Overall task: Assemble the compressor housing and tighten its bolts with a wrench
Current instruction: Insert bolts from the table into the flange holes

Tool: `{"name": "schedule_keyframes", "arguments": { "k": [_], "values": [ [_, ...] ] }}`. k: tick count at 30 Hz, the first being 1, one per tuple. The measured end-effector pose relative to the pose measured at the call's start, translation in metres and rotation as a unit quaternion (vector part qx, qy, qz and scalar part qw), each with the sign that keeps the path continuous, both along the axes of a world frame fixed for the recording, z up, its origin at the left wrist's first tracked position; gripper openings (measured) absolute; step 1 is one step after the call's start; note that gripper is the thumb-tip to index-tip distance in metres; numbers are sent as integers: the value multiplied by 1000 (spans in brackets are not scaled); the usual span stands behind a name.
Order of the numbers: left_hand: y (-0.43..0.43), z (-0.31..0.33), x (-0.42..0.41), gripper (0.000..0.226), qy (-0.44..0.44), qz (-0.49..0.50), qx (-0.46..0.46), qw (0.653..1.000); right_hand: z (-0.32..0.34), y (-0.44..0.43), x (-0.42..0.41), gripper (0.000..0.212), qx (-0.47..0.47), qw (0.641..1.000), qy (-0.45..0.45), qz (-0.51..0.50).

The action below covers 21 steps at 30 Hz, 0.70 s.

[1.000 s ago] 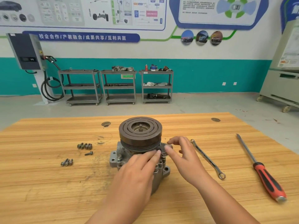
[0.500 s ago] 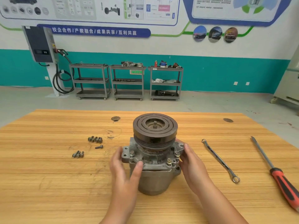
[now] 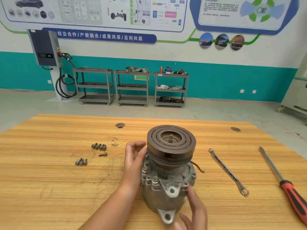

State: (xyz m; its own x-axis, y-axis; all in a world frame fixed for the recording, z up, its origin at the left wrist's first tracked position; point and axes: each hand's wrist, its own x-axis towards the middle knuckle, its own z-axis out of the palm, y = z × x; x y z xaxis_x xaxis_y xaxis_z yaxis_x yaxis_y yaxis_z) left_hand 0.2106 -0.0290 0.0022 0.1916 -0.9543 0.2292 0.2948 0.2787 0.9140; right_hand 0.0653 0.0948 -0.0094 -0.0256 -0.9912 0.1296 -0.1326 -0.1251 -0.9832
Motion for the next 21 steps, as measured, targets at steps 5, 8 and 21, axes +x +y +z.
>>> {"name": "schedule_keyframes", "arguments": {
  "k": [5, 8, 21],
  "values": [
    [-7, 3, 10, 7, -28, -12, -5, 1000, -4, 1, -26, 27, 82, 994, -59, 40],
    [-11, 2, 16, 12, -56, -9, -30, 998, -6, -14, -46, 39, -47, 996, -27, -78],
    [-12, 13, 32, 18, -207, -48, -69, 975, 7, -95, -40, 27, 36, 994, -87, -47]
  ]
}}
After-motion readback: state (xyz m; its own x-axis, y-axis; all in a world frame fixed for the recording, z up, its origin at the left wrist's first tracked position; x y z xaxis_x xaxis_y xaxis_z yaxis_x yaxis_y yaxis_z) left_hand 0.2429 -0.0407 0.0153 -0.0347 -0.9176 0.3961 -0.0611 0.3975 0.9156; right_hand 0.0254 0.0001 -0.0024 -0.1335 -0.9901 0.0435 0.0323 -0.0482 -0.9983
